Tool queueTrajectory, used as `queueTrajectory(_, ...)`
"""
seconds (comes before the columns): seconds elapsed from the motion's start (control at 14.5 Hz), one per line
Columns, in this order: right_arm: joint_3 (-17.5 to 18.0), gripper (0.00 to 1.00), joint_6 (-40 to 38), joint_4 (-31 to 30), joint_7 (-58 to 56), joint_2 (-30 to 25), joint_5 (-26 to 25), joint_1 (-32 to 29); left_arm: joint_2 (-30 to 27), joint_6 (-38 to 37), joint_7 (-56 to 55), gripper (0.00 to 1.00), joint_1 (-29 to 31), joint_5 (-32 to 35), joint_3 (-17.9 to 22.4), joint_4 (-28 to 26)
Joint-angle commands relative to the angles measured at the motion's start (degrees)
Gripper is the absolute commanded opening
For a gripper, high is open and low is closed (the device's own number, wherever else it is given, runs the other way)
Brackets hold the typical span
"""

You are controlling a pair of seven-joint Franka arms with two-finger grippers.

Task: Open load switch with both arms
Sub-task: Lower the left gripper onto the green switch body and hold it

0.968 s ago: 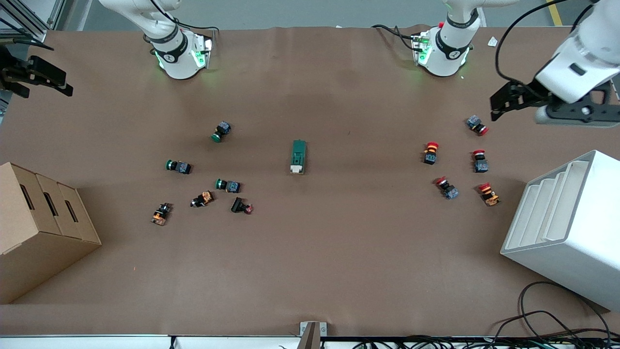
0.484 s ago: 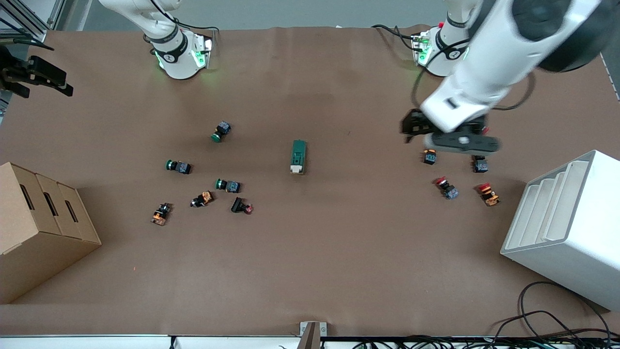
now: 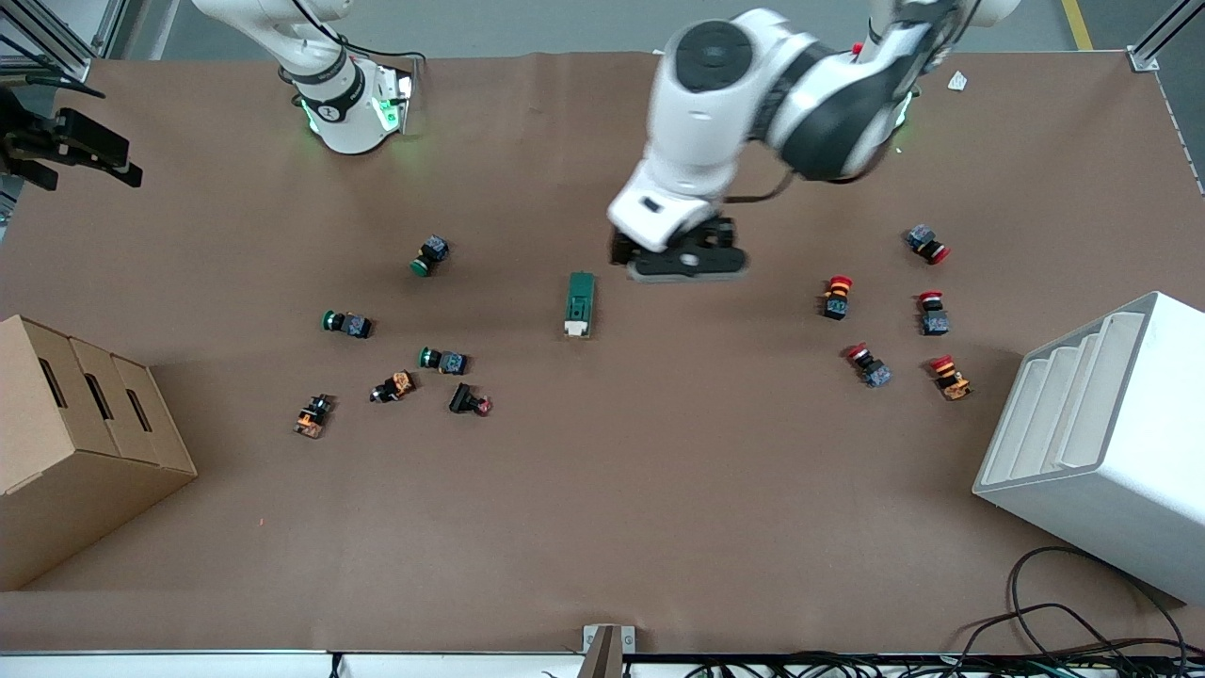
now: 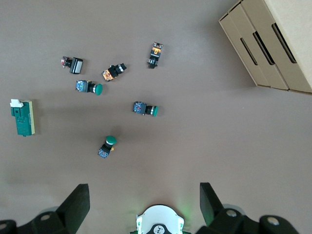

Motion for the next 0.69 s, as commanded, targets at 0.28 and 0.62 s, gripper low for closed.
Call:
queueTrajectory(0.28,0.33,1.00,0.32,0.70,0.77,-0.21,0.00,-0.41,9.90,10.25,-26.89,1.00,-11.87,18.69,0.13,-2.25)
queueTrajectory(0.62,0.50,1.00,0.94,0.70,0.77,2.24,-0.17,-0.23,15.00,12.73,-42.27,1.00,-18.28,34.86,0.22,-5.42)
